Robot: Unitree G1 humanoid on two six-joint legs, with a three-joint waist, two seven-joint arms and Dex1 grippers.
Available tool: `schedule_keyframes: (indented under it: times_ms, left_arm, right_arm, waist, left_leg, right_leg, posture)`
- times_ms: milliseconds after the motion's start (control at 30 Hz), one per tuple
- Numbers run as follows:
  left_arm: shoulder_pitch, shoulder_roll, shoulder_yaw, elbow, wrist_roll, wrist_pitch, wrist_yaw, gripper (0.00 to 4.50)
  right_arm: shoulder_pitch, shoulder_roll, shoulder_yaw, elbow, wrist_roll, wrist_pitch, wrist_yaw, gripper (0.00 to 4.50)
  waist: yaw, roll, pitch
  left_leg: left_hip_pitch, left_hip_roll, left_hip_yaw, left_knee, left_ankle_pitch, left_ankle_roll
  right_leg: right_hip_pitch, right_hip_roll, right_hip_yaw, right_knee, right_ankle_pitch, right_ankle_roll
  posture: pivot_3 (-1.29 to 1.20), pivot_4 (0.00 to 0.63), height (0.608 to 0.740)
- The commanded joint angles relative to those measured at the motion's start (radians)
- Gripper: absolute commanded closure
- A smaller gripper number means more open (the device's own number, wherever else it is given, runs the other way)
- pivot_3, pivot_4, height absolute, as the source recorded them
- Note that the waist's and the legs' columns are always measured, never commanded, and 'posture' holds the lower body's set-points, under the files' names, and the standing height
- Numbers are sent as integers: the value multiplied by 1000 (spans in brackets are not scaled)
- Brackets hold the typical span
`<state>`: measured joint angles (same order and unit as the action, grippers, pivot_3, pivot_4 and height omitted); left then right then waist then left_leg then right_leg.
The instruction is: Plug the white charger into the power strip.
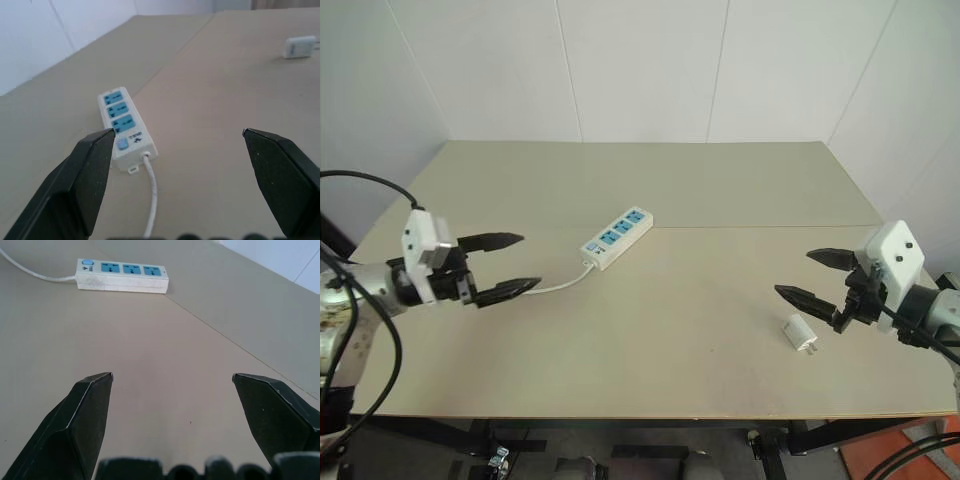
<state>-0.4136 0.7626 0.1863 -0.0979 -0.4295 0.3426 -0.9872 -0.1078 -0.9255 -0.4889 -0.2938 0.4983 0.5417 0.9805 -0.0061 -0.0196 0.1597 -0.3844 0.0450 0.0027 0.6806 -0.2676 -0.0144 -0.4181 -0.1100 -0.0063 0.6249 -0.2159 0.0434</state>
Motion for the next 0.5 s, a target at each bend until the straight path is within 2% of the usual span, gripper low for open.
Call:
schedule_keyframes:
  times_ms: [33,233,367,500]
  left_arm:
    - [-118,-68,-64,68,110,-19,160,55]
    - [-296,-269,-168,276,237,-28,354,55]
    - [-386,-390,-188,499,273,-117,409,55]
    - [-459,-460,-194,716,308,-235,428,55]
  right_arm:
    - [-39,-6,-3,-15,25,-11,-16,0]
    - [-102,7,43,5,26,-19,-25,0]
    - [-127,8,57,13,31,-21,-32,0]
    - [-135,5,57,10,37,-18,-34,0]
  waist:
    - [2,0,0]
    - [7,-1,1]
    - [7,-2,1]
    - [7,-3,2]
  left_leg:
    - [0,0,0,0,0,0]
    - [-1,-1,0,0,0,0]
    - [-1,-1,0,1,0,0]
    - [-1,-1,0,1,0,0]
  right_leg:
    - [0,0,0,0,0,0]
    - [0,0,0,-1,0,0]
    - [-1,0,0,-1,0,0]
    - [-1,0,0,0,0,0]
  posture:
    - [0,150,740]
    - [0,150,740]
    - [0,150,740]
    - [0,150,740]
